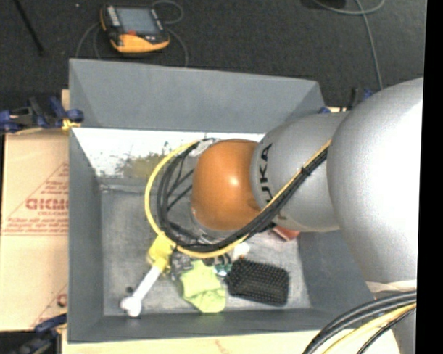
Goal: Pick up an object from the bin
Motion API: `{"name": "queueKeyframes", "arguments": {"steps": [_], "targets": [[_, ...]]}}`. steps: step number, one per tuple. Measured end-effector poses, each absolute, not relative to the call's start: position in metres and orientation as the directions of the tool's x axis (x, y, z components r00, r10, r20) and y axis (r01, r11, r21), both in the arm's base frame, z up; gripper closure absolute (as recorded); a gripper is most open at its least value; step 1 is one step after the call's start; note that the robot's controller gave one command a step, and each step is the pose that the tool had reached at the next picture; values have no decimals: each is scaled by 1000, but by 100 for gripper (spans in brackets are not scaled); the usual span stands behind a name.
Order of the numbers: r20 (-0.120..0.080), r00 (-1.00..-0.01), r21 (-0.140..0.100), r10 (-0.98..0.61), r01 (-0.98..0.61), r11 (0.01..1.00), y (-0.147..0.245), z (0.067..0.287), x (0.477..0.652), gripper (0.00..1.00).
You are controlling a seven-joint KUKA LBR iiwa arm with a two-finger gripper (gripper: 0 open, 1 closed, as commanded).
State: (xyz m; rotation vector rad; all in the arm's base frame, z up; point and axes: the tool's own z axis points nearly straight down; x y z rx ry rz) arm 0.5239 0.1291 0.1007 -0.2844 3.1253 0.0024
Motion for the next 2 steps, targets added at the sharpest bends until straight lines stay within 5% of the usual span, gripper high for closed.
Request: {"name": "queueKeyframes", "arguments": {"steps": [1, 2], "targets": [[-4, -957, -1, -291, -291, 957, 142, 110, 535, 100], [-5, -933, 1, -360, -360, 933, 161, 122, 549, 0]]}}
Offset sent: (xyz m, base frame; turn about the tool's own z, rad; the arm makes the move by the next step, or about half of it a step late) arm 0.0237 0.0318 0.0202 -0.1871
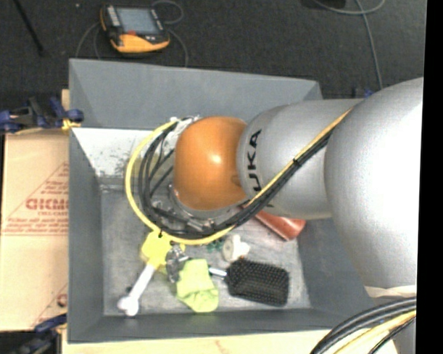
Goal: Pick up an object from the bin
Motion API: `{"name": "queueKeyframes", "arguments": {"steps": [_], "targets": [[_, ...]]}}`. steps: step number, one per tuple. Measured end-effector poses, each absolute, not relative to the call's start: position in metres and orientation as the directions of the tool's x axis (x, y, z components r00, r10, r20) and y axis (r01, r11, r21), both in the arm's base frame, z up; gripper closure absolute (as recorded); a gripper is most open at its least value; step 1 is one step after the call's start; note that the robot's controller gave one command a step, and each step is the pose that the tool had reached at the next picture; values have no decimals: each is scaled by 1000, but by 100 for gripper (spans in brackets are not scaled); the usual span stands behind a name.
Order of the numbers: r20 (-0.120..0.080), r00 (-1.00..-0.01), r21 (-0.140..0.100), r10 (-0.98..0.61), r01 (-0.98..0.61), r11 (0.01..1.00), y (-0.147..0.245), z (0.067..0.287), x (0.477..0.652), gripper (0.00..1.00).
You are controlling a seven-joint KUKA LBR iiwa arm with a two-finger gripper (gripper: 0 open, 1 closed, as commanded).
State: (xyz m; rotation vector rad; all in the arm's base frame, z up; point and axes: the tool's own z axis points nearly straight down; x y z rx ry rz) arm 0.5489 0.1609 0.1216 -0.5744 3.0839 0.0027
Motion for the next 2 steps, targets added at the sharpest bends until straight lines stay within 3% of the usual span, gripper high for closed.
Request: {"name": "queueKeyframes", "arguments": {"steps": [1, 2], "targets": [[-5, -933, 1, -360, -360, 933, 161, 122, 549, 0], [-2, -987, -3, -161, -161, 987, 192, 74, 598, 100]]}}
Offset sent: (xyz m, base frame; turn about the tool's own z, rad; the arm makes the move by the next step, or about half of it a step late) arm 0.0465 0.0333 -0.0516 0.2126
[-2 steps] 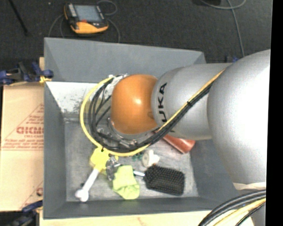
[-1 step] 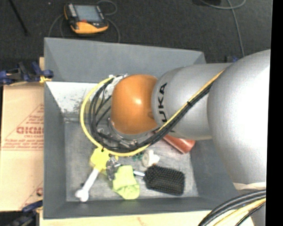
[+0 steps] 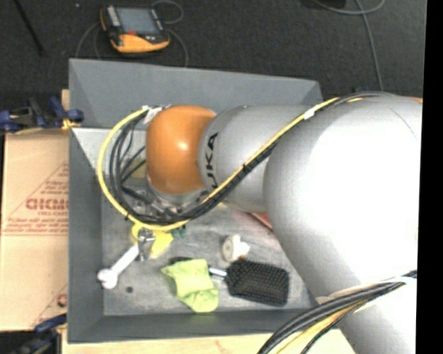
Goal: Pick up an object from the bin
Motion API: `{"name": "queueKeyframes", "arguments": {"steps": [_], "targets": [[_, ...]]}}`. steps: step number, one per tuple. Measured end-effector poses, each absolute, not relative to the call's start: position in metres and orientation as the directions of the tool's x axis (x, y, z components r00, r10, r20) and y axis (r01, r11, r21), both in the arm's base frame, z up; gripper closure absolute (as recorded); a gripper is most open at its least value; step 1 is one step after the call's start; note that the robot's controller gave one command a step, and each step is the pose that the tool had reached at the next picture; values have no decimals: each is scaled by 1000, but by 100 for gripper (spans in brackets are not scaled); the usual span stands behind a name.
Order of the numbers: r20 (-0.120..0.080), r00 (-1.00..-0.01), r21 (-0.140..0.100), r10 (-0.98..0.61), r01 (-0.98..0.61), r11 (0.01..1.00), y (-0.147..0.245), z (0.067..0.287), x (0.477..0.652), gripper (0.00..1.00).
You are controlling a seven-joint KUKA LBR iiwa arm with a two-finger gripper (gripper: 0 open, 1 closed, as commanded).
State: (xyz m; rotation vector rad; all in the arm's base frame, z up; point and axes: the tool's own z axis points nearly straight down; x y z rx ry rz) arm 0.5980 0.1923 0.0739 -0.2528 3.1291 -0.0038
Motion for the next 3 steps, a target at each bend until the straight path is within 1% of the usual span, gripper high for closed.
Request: {"name": "queueKeyframes", "arguments": {"steps": [1, 2, 3], "targets": [[-2, -987, -3, -160, -160, 987, 192, 74, 598, 100], [7, -981, -2, -192, -192, 981, 178, 116, 576, 100], [-10, -991, 2, -133, -133, 991, 178, 157, 573, 100]]}}
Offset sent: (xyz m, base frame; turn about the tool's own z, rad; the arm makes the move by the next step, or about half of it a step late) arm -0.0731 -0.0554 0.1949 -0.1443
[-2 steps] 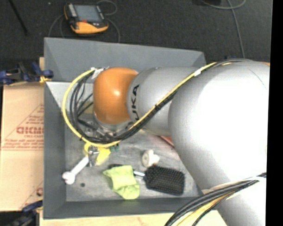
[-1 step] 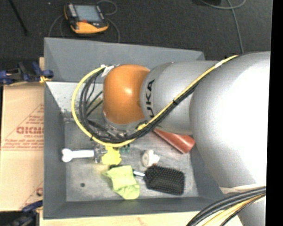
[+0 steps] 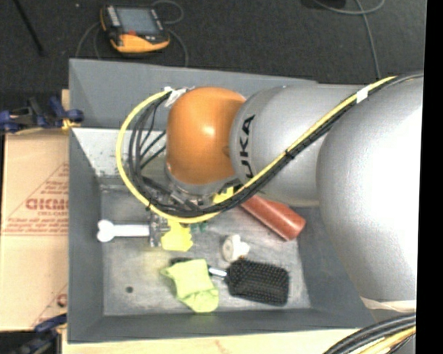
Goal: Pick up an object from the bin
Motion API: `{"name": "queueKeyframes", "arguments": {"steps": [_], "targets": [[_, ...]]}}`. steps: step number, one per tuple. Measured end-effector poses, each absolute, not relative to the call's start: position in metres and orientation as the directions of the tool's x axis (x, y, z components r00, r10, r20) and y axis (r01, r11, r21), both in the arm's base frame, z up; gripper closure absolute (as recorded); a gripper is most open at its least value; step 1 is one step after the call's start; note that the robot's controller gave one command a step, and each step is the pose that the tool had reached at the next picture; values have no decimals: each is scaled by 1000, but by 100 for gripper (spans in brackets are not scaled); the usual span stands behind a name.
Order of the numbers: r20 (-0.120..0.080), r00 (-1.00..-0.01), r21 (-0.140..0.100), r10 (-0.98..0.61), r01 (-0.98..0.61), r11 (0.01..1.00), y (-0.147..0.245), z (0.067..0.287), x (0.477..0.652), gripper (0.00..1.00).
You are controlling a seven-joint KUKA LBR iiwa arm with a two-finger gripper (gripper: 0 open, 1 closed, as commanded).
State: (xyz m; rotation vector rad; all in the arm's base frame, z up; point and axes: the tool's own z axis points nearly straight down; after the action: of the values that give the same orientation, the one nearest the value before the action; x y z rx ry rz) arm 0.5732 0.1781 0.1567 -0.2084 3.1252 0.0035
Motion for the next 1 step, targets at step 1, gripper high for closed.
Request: {"name": "queueKeyframes", "arguments": {"steps": [1], "targets": [[-5, -994, 2, -109, -109, 994, 180, 157, 573, 100]]}}
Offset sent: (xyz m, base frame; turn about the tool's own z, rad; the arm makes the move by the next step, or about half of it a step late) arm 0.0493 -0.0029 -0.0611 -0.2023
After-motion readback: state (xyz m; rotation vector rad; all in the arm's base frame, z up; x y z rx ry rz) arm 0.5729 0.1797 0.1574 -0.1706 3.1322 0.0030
